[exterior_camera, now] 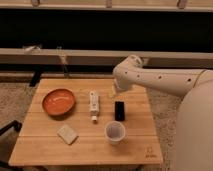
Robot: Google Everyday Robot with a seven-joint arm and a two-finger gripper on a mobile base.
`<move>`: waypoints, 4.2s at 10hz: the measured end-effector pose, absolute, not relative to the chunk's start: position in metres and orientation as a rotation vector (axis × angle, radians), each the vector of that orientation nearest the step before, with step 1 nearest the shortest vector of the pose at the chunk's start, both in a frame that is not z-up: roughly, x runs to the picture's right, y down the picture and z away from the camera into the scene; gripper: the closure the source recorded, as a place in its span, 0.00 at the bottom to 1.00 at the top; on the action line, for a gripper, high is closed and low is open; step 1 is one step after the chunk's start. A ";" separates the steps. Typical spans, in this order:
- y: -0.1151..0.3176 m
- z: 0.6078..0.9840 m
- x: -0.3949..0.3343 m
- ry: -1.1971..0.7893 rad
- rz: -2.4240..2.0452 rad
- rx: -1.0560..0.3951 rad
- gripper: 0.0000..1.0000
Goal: Place the white sponge in the ceramic bowl
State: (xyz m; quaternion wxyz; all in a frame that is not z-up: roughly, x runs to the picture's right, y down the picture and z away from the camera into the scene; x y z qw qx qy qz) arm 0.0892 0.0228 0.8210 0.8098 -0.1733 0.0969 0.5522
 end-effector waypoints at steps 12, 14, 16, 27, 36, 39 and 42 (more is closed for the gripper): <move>0.023 0.821 0.089 0.207 1.180 -0.370 0.20; 0.023 0.821 0.089 0.207 1.180 -0.370 0.20; 0.023 0.821 0.089 0.207 1.180 -0.370 0.20; 0.048 0.789 0.017 0.148 0.987 -0.390 0.20; 0.151 0.729 -0.120 0.065 0.702 -0.538 0.20; 0.184 0.723 -0.145 0.055 0.613 -0.545 0.20; 0.216 0.726 -0.168 0.059 0.524 -0.560 0.20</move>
